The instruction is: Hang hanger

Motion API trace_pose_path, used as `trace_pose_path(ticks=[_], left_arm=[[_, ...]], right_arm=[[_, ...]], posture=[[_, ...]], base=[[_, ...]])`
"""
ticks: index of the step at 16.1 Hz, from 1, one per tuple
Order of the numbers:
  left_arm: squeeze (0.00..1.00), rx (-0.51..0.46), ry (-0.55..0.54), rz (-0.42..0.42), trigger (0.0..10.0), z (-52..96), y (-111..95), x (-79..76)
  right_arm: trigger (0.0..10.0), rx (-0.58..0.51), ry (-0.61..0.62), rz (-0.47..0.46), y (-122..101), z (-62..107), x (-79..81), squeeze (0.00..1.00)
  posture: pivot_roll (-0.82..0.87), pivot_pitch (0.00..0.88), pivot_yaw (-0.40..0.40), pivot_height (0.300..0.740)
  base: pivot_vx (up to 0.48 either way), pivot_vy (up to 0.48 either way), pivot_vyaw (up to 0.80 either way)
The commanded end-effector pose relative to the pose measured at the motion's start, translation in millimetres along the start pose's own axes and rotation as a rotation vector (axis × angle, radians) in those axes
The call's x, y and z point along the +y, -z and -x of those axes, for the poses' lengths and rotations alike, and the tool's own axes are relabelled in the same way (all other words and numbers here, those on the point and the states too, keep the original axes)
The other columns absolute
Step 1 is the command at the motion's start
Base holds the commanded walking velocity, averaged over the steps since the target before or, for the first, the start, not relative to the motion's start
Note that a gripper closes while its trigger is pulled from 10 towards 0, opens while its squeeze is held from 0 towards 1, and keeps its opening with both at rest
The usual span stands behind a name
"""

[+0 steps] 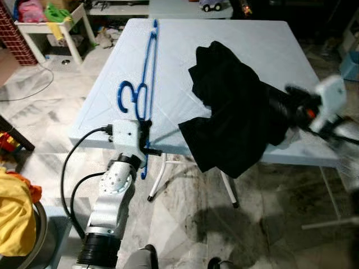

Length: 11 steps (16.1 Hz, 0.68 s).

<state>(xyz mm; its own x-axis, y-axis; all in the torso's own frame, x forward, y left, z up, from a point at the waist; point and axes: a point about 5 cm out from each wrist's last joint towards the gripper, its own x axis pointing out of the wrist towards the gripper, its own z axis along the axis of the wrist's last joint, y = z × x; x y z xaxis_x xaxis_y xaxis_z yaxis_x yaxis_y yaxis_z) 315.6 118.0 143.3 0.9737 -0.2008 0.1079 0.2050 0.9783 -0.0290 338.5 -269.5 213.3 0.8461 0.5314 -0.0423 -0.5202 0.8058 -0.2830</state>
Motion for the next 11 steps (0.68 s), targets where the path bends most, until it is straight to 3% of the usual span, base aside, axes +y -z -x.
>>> trace_pose_path(ticks=[1,5,7,11], left_arm=[[0.0,0.0,0.002,0.005,10.0,1.4,0.8,-0.1],[0.0,0.001,-0.001,0.005,10.0,2.3,1.1,0.1],[0.0,0.001,0.001,0.004,10.0,2.6,1.0,0.2],[0.0,0.005,0.007,0.003,10.0,3.0,1.0,0.2]], right_arm=[[10.0,0.082,-0.117,0.006,6.4,11.3,1.9,1.0],[10.0,0.211,-0.227,-0.03,16.2,29.9,1.4,1.0],[10.0,0.231,-0.256,-0.049,23.9,24.6,9.0,1.0],[10.0,0.223,-0.37,-0.108,35.0,2.0,42.8,1.0]], posture=[[0.02,0.14,0.049,0.74],[0.02,0.143,0.049,0.74],[0.02,0.142,0.053,0.74],[0.03,0.144,0.055,0.74]], base=[[0.0,0.0,0.0],[0.0,0.0,0.0],[0.0,0.0,0.0],[0.0,0.0,0.0]])
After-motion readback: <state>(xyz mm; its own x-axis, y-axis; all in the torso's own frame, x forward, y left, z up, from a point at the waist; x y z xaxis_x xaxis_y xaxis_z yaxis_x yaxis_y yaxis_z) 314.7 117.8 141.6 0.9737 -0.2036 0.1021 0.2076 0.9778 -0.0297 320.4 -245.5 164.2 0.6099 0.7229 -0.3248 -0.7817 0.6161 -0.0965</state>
